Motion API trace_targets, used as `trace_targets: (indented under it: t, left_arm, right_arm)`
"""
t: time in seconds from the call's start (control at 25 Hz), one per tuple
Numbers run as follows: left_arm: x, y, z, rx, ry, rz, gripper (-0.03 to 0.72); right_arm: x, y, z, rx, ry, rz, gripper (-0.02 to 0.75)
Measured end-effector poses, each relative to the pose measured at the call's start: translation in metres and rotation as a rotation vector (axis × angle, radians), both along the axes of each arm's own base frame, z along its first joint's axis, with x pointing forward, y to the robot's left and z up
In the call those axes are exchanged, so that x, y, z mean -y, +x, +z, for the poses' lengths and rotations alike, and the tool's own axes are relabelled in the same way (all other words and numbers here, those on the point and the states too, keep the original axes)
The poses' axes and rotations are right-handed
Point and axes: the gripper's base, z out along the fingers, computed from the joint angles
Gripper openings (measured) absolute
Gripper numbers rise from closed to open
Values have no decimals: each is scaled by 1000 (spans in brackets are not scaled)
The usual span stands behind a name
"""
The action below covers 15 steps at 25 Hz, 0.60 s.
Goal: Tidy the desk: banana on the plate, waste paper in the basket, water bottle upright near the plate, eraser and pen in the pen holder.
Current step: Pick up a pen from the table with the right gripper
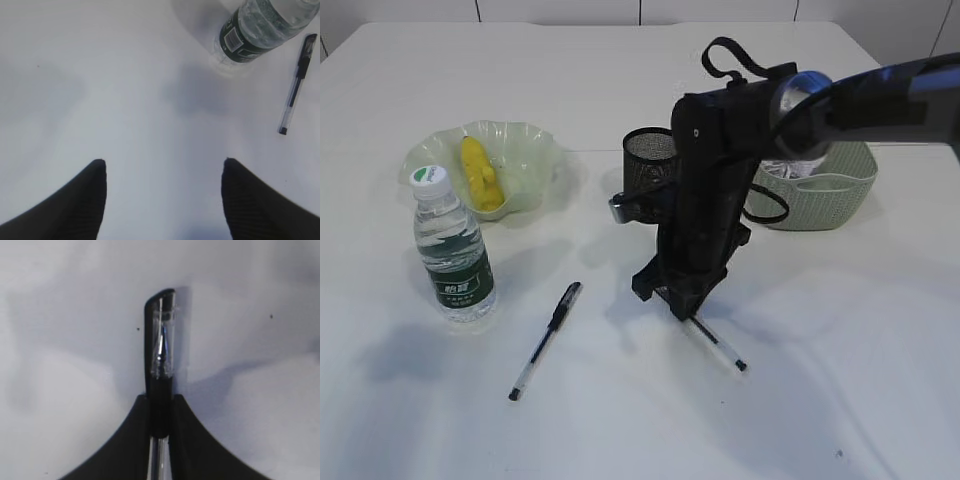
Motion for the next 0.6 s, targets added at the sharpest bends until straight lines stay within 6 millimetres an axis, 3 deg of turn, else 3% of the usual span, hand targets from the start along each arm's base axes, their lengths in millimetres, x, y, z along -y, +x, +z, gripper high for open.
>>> trace_targets:
  t: [0.12,0.44,0.6]
  left_arm:
    - [0,0,0,1,0,0,508]
    - [0,0,0,2,0,0,508]
    - [0,0,0,2,0,0,505]
  right_arm:
    - [-1,-1,15,21,23,-5,53]
    - [2,-9,78,142,89,6,53]
    - [7,-17,96,210,121,11,53]
